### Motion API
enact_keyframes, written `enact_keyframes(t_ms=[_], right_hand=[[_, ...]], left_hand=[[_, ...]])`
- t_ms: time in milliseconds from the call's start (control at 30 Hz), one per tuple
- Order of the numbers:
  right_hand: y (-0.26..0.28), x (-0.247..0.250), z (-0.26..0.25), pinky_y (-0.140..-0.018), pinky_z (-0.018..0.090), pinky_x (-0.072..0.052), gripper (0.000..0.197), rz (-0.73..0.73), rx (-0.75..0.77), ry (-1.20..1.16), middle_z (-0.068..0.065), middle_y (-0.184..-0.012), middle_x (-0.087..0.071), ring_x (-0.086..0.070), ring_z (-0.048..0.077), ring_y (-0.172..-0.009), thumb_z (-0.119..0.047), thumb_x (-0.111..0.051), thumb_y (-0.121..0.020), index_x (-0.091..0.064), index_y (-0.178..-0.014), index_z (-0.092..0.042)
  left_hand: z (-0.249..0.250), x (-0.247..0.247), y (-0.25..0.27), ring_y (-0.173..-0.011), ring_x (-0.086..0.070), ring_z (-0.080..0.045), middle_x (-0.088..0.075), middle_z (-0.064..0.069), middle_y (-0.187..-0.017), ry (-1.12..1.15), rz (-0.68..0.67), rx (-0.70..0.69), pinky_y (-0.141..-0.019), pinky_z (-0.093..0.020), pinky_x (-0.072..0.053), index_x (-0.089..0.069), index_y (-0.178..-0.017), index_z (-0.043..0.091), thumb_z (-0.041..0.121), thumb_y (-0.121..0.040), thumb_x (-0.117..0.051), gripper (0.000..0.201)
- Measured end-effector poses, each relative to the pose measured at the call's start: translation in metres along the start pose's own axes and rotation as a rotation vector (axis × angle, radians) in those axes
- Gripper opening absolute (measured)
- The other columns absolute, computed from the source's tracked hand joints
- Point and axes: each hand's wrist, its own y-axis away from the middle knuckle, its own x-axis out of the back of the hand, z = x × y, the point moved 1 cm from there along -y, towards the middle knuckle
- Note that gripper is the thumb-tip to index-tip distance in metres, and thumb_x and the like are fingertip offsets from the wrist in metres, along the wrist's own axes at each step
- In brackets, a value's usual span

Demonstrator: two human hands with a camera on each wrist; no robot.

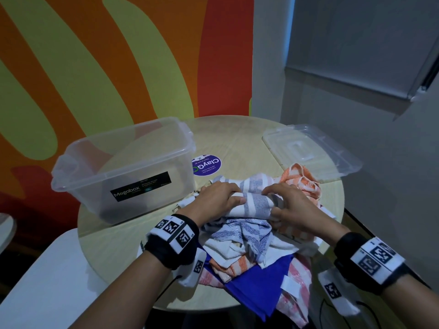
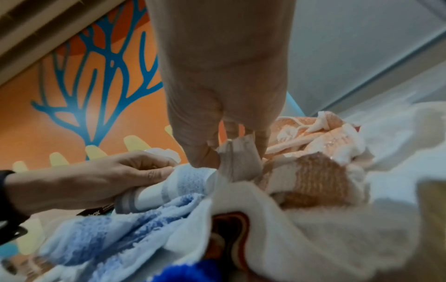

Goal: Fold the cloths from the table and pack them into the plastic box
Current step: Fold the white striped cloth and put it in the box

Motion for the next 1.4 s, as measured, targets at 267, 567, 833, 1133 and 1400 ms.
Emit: enact_keyframes(t_ms=[267, 567, 833, 1133, 1400], right_hand=[[-0.004, -0.005, -0.002, -0.091, 0.034, -0.039, 0.051, -0.04, 0.022, -0.002, -0.001, -0.124, -0.056, -0.048, 0.02, -0.118, -0.02, -0.07, -0.078, -0.058, -0.127, -0.026], [0.007, -0.014, 0.018, -0.075, 0.035, -0.043, 0.062, 0.091, -0.114, -0.038, -0.001, -0.108, -0.056, -0.053, 0.023, -0.101, -0.036, -0.074, -0.064, -0.054, -0.121, -0.024], [0.01, -0.005, 0.0, -0.071, 0.033, -0.055, 0.045, 0.259, -0.091, -0.331, -0.006, -0.099, -0.064, -0.065, 0.012, -0.086, -0.019, -0.078, -0.08, -0.055, -0.118, -0.026], [-0.003, -0.014, -0.006, -0.075, 0.02, -0.037, 0.052, 0.478, 0.05, -0.278, 0.0, -0.107, -0.055, -0.053, 0.017, -0.095, 0.005, -0.058, -0.078, -0.05, -0.123, -0.02], [0.0, 0.005, -0.004, -0.085, 0.033, -0.052, 0.061, 0.447, 0.102, -0.205, -0.005, -0.121, -0.052, -0.054, 0.013, -0.105, -0.012, -0.073, -0.082, -0.046, -0.135, -0.025]], left_hand=[[0.001, 0.001, -0.003, -0.131, -0.05, -0.033, -0.064, -0.007, -0.126, 0.024, 0.028, 0.023, -0.099, -0.047, -0.043, -0.065, -0.125, 0.026, 0.048, -0.1, -0.058, 0.034], [0.0, 0.006, 0.012, -0.107, -0.053, -0.023, -0.063, 0.002, -0.113, -0.138, -0.016, -0.097, -0.086, -0.045, -0.048, -0.059, -0.122, 0.027, 0.066, -0.072, -0.074, 0.065], [-0.006, 0.029, 0.011, -0.089, -0.064, -0.019, -0.07, 0.006, -0.097, 0.034, 0.148, -0.142, -0.076, -0.043, -0.054, -0.066, -0.108, 0.028, 0.055, -0.074, -0.074, 0.045], [-0.002, 0.054, 0.012, -0.086, -0.064, -0.014, -0.071, 0.007, -0.095, 0.102, 0.183, -0.151, -0.076, -0.04, -0.054, -0.068, -0.11, 0.027, 0.048, -0.077, -0.078, 0.041], [-0.002, 0.062, 0.015, -0.085, -0.062, -0.014, -0.069, 0.005, -0.094, 0.124, 0.205, -0.13, -0.074, -0.036, -0.051, -0.069, -0.11, 0.021, 0.036, -0.081, -0.083, 0.035]])
